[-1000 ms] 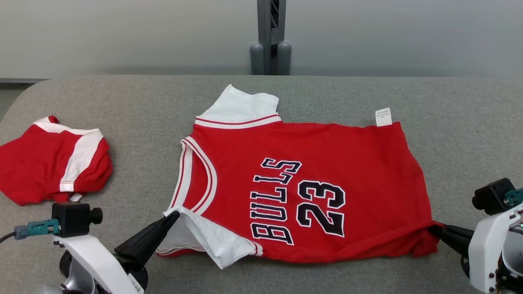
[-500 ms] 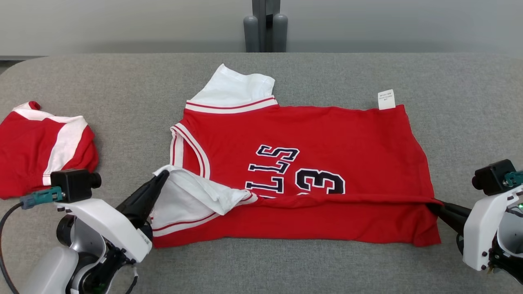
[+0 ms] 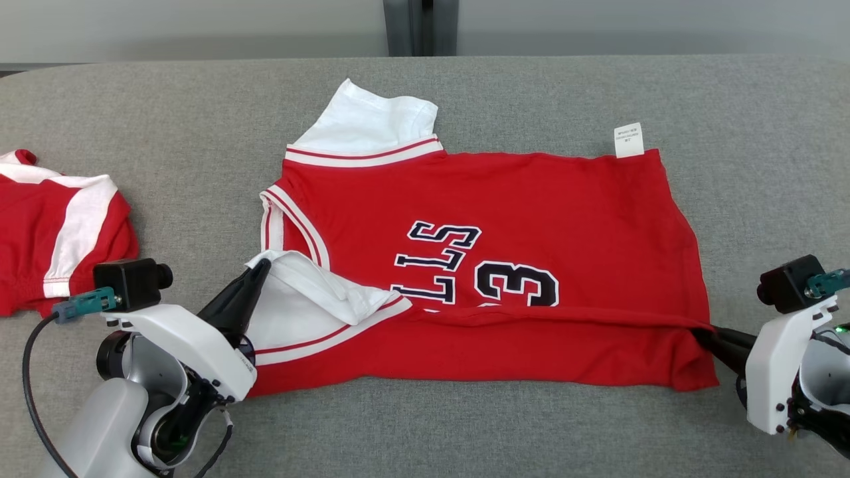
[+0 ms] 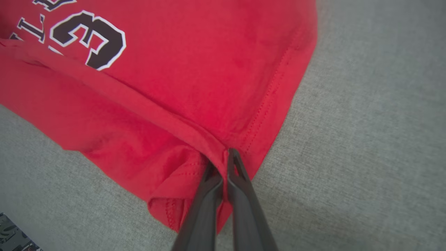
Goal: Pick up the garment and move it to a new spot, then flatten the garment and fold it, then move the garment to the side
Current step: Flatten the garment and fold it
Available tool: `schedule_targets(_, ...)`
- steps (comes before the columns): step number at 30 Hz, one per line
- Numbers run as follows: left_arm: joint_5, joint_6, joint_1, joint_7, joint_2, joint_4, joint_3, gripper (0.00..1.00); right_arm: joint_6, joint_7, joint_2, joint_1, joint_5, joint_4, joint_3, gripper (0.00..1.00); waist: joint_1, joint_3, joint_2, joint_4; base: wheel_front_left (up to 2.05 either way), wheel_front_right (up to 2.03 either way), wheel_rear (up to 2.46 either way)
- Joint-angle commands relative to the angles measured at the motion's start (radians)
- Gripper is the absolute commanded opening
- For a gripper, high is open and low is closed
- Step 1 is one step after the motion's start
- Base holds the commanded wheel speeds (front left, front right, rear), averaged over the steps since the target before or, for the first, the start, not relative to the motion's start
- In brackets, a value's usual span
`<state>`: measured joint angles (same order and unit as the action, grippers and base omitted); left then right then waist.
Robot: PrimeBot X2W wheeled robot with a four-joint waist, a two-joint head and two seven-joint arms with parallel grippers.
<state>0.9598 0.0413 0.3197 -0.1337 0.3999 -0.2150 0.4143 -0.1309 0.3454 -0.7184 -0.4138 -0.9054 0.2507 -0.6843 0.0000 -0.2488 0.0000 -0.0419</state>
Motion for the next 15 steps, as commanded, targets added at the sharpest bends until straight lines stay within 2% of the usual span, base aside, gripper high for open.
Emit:
schedule_targets(1, -0.011, -0.007, 0.02, 0.007, 0.001, -0.01, 0.0, 1.0, 0.0, -0.007, 0.003, -0.013, 0.006, 0.013, 0.012, 1.0, 0.0, -0.002, 0.0, -0.001, 0.0, 0.0, 0.0)
schedule_targets(9, -0.05, -0.021, 0.031, 0.068, -0.02, -0.059, 0.006, 1.0, 0.0, -0.064, 0.032, -0.019, 0.037, 0.049, 0.042, 1.0, 0.0, 0.012, 0.0, -0.007, 0.0, 0.0, 0.0)
schedule_targets(15, -0.088, -0.045, -0.011, 0.178, -0.031, -0.049, -0.01, 1.0, 0.0, -0.217, 0.067, 0.003, 0.1, 0.085, 0.117, 1.0, 0.0, 0.053, 0.0, -0.009, 0.0, 0.0, 0.0)
